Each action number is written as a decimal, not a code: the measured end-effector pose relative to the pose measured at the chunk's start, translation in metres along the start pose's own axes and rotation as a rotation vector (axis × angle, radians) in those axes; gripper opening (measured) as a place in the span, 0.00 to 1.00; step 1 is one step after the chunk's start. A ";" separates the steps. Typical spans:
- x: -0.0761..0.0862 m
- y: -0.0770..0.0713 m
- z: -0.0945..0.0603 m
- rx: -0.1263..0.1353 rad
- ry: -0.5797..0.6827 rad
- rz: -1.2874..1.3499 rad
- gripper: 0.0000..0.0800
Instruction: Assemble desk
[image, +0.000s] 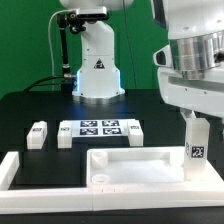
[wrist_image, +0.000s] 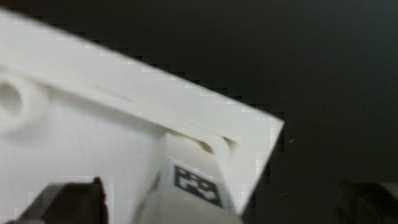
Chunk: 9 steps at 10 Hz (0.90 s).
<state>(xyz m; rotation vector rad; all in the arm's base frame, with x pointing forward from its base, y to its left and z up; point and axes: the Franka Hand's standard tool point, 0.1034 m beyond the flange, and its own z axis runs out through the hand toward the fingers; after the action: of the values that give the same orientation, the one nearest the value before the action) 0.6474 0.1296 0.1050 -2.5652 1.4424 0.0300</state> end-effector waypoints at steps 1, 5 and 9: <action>0.001 0.002 0.001 -0.005 -0.001 -0.067 0.81; 0.013 0.011 -0.001 -0.089 0.023 -0.661 0.81; 0.013 0.016 0.004 -0.112 0.015 -0.831 0.65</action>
Offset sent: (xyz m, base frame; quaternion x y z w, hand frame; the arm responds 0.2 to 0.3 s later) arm -0.0035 -0.0149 -0.0035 -0.0608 0.0226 -0.4354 0.8979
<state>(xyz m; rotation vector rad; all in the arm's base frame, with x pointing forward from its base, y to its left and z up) 0.6406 0.1112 0.0974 -3.0390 0.2927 -0.0323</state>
